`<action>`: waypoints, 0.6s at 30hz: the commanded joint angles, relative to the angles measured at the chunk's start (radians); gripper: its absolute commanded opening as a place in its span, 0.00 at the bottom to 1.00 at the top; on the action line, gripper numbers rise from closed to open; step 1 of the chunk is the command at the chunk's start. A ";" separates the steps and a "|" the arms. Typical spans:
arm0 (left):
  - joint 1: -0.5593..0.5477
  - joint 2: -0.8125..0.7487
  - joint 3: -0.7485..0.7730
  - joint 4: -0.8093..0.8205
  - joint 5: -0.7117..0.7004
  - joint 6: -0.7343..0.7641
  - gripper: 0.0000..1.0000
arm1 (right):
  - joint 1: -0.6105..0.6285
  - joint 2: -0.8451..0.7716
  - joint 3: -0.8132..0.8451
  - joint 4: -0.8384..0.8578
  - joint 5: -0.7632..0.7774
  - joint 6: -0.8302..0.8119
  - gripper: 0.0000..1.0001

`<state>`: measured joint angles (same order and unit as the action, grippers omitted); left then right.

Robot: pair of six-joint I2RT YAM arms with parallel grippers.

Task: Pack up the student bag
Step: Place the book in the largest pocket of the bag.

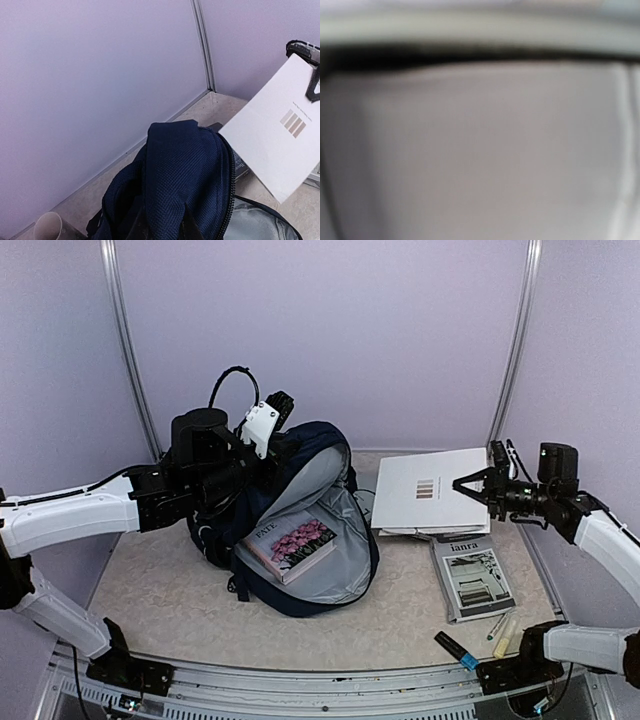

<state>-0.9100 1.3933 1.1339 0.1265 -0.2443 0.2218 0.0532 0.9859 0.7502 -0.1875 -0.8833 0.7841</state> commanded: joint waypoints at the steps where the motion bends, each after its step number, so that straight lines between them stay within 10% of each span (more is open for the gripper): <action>1: -0.001 -0.039 0.015 0.116 0.014 -0.002 0.00 | 0.203 0.002 -0.122 0.189 0.049 0.228 0.24; 5: -0.007 -0.076 -0.006 0.162 0.050 -0.050 0.00 | 0.354 0.073 -0.278 0.603 0.146 0.504 0.24; 18: -0.189 -0.114 0.004 0.209 -0.009 0.048 0.00 | 0.515 0.568 -0.100 0.929 0.302 0.625 0.25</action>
<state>-1.0504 1.3338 1.1145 0.1383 -0.2649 0.2337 0.5369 1.4799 0.6125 0.5686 -0.6418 1.3270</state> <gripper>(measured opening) 0.096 0.353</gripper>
